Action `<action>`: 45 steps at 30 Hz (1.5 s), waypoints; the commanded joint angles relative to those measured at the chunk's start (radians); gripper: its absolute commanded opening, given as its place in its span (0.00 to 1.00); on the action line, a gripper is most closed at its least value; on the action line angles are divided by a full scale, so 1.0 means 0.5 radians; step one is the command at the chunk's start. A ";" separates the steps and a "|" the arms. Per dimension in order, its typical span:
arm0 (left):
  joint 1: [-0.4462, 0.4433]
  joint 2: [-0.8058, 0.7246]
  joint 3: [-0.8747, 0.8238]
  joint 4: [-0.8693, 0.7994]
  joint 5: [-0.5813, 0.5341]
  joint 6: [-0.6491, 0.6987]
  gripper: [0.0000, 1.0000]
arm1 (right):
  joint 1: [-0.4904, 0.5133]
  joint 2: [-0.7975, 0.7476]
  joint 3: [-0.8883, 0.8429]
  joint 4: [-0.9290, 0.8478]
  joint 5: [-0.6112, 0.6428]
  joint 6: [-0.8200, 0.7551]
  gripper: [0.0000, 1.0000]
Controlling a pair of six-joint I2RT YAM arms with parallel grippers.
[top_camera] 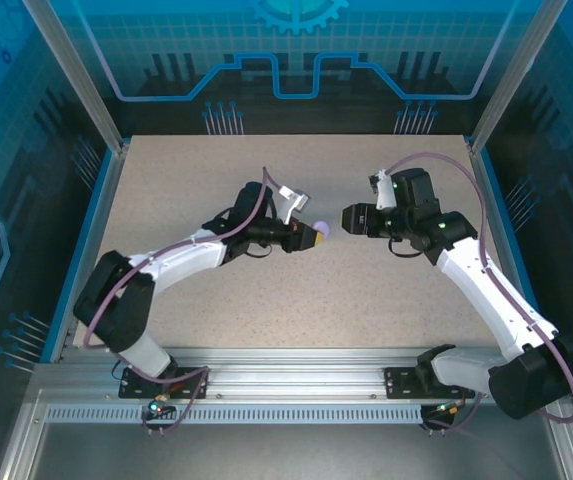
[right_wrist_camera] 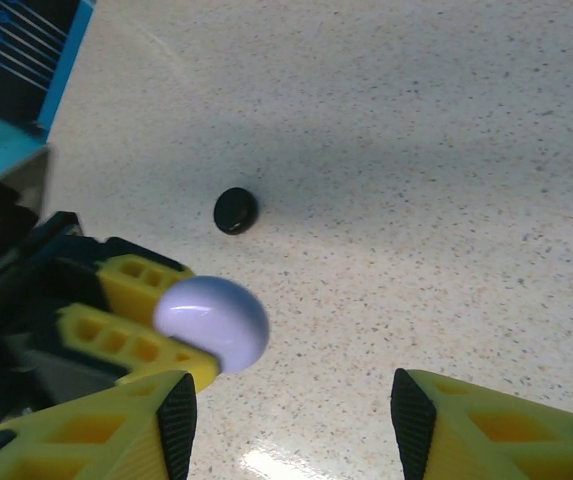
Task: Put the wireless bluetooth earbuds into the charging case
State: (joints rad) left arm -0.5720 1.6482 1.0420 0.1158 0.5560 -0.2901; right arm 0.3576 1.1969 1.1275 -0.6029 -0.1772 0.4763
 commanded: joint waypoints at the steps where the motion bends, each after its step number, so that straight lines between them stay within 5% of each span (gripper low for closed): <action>1: 0.012 0.136 0.080 -0.129 -0.096 -0.162 0.00 | -0.034 -0.027 -0.010 -0.089 0.118 -0.038 0.57; 11: 0.012 0.504 0.284 -0.364 -0.196 -0.306 0.01 | -0.058 -0.022 -0.067 -0.089 0.119 -0.052 0.57; 30: 0.022 0.731 0.379 -0.489 -0.268 -0.408 0.09 | -0.063 -0.007 -0.084 -0.092 0.115 -0.066 0.57; 45: 0.024 0.722 0.411 -0.769 -0.595 -0.343 0.57 | -0.082 -0.026 -0.116 -0.086 0.127 -0.077 0.58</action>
State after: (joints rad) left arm -0.5671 2.0060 1.2392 -0.1837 0.3485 -0.4751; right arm 0.3325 1.1969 1.0897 -0.6357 -0.1257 0.4507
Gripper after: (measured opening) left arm 0.564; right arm 0.578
